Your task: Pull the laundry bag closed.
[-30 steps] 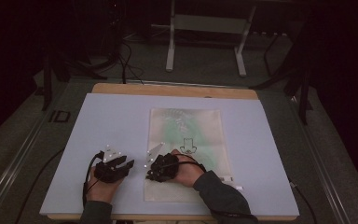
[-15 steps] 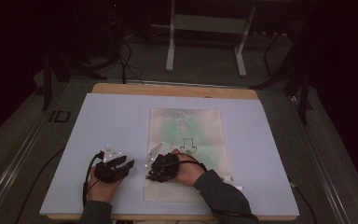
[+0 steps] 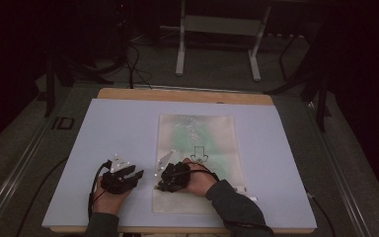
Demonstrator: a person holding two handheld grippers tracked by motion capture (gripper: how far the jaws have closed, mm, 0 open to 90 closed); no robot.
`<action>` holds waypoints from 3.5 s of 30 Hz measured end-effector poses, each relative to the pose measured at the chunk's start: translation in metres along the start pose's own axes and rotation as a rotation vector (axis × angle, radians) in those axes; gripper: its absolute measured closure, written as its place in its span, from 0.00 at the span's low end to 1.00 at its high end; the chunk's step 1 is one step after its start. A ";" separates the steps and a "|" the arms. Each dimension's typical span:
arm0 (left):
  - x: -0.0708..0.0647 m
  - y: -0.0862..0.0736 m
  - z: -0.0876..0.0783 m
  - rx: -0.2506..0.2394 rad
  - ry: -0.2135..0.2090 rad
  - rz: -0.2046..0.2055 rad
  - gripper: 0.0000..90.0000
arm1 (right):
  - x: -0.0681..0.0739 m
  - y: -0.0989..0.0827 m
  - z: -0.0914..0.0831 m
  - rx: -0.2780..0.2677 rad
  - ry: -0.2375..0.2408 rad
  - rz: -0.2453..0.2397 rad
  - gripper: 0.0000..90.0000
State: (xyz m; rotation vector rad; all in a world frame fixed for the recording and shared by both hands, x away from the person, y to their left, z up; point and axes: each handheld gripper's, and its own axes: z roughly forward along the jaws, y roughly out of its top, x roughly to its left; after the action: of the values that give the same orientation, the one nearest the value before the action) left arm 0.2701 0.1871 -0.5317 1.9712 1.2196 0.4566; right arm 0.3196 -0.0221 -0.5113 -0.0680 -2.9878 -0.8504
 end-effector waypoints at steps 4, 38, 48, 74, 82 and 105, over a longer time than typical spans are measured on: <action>-0.004 0.001 -0.001 0.000 -0.023 0.006 0.66 | 0.001 -0.003 0.001 -0.002 -0.002 0.002 0.91; -0.044 -0.012 -0.010 0.026 -0.260 0.104 0.99 | 0.000 -0.004 0.003 -0.008 0.004 0.002 0.91; -0.047 -0.014 -0.004 0.057 -0.260 0.097 0.99 | 0.001 -0.004 0.003 -0.010 0.003 -0.001 0.91; -0.050 -0.016 0.000 0.059 -0.203 0.005 1.00 | 0.002 -0.004 0.003 -0.008 -0.001 -0.018 0.91; -0.058 -0.013 0.000 0.081 -0.143 0.006 1.00 | 0.006 -0.004 0.001 0.017 -0.025 -0.052 0.91; -0.044 -0.010 0.003 0.030 -0.257 -0.006 0.98 | 0.006 -0.014 -0.006 0.036 -0.033 -0.062 0.91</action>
State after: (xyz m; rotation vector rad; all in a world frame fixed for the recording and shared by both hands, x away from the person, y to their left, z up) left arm 0.2453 0.1496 -0.5372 1.9801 1.0739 0.1754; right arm 0.3130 -0.0368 -0.5130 0.0121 -3.0500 -0.8093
